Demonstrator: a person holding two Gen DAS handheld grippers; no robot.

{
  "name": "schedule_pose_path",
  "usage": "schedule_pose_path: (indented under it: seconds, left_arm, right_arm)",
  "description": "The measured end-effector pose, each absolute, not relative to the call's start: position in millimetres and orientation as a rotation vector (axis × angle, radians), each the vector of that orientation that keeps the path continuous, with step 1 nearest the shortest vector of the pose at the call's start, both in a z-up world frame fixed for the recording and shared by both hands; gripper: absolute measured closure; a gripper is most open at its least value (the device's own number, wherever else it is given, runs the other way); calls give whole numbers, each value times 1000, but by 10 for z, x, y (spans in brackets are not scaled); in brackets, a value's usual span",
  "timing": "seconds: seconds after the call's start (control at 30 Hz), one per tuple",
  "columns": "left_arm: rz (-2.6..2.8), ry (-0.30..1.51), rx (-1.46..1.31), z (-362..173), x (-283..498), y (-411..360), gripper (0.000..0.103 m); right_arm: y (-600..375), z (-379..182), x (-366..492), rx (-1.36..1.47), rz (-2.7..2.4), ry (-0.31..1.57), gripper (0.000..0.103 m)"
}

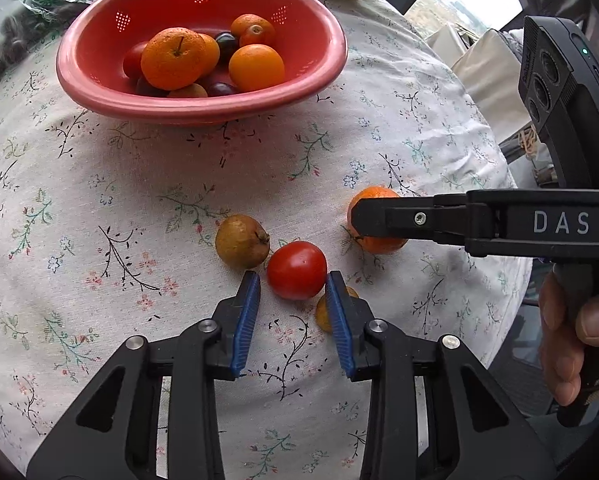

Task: Organize fruits
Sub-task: 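Grasp a red tomato with the left gripper while the right gripper grasps a mandarin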

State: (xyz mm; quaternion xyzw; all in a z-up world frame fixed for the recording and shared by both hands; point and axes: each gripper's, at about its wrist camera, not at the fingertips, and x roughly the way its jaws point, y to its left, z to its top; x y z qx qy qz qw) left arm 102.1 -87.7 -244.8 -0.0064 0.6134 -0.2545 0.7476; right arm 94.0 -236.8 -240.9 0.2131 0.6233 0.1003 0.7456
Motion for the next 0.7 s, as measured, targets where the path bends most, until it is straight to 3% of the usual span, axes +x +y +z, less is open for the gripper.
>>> schedule_pose_path:
  seconds: [0.7]
  left_arm:
    - [-558,1351,-45,-2485,1063,-901,74]
  right_arm:
    - [-2385,-2391,933,466,216,1356,61]
